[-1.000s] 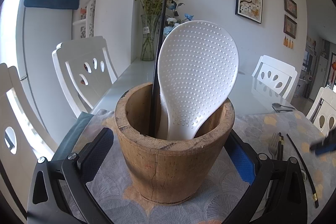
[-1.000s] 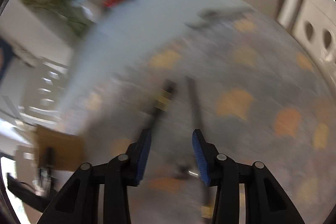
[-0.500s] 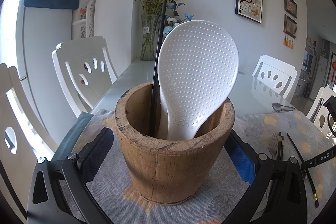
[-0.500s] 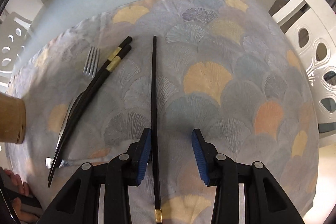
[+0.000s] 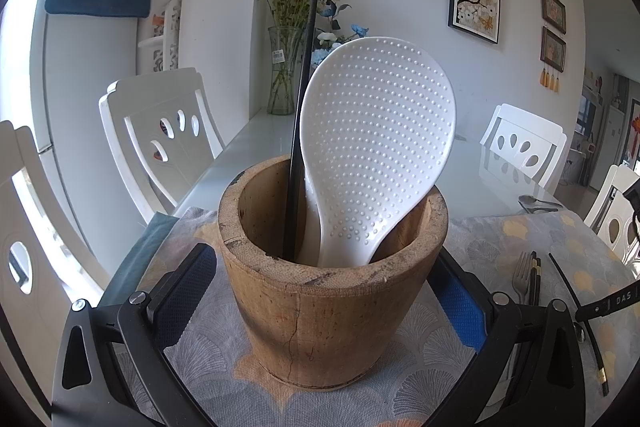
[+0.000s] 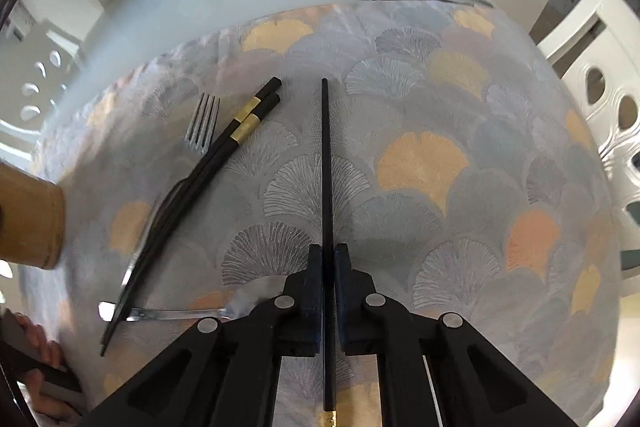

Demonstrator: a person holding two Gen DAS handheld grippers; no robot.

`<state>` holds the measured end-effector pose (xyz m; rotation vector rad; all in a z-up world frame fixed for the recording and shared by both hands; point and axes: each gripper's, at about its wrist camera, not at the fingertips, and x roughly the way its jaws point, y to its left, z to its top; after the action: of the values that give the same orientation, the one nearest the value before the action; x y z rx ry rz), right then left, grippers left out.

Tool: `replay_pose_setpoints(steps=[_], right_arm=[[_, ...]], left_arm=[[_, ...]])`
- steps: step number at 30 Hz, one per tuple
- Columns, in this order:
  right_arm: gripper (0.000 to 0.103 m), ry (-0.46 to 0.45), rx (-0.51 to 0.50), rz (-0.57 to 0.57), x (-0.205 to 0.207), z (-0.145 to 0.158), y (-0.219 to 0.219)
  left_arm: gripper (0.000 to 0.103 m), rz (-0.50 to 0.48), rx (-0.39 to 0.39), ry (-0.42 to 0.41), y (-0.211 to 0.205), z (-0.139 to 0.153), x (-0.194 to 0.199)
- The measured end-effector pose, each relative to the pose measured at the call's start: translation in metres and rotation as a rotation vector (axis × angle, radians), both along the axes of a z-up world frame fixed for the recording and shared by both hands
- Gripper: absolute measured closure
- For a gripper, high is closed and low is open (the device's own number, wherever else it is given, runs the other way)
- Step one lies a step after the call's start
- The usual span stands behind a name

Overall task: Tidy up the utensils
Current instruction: 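Grasp a single black chopstick with the right gripper, then lift the chopstick and carry it over the cup held by the left gripper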

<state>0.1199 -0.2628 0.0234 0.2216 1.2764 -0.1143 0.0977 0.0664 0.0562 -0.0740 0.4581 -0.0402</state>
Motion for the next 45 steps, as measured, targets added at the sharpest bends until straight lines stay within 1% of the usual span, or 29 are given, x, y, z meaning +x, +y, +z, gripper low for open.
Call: replay_pose_setpoints(steps=[6,9,10,12,16,20,24,28,31,34,37,41,45], right_arm=[[0.098,-0.018,0.167,-0.048,-0.012,0.000,-0.022],[0.098,-0.048,0.249,-0.055,-0.020,0.002,-0.025],[0.098,-0.060,0.269,-0.051,-0.034,0.004,-0.014],[0.098,-0.087,0.333,-0.025,-0.040,0.008,-0.007],[0.098,-0.123,0.390,0.047,-0.039,0.016,0.028],[0.098,-0.152,0.376,0.137,-0.032,0.026,0.063],[0.098,-0.171,0.404,0.171,-0.026,0.029,0.084],[0.098,-0.209,0.432,0.222,-0.029,0.041,0.100],[0.098,-0.243,0.431,0.271,-0.030,0.050,0.112],[0.098,-0.278,0.425,0.296,-0.030,0.064,0.122],[0.098,-0.339,0.415,0.328,-0.032,0.082,0.131],[0.098,-0.401,0.378,0.353,-0.034,0.102,0.140],[0.098,-0.481,0.341,0.372,-0.036,0.126,0.145]], left_arm=[[0.000,0.000,-0.001,0.000,0.000,0.000,0.000],[0.000,0.000,0.000,0.000,0.000,0.000,0.000],[0.000,0.000,0.000,0.000,0.000,0.000,0.000],[0.000,0.000,0.000,0.000,0.000,0.000,0.000],[0.000,0.000,0.000,0.000,0.000,0.000,0.000],[0.000,0.000,0.000,0.000,0.000,0.000,0.000],[0.000,0.000,-0.001,0.000,0.000,0.000,0.000],[0.000,0.000,-0.001,0.000,0.000,0.000,0.000],[0.000,0.000,-0.001,0.000,0.000,0.000,0.000],[0.000,0.000,-0.001,0.001,0.000,0.000,0.000],[0.000,0.000,-0.001,0.001,0.000,0.000,0.000],[0.000,0.000,-0.001,0.001,0.000,0.000,0.000],[0.000,0.000,-0.001,0.001,0.000,0.000,0.000]])
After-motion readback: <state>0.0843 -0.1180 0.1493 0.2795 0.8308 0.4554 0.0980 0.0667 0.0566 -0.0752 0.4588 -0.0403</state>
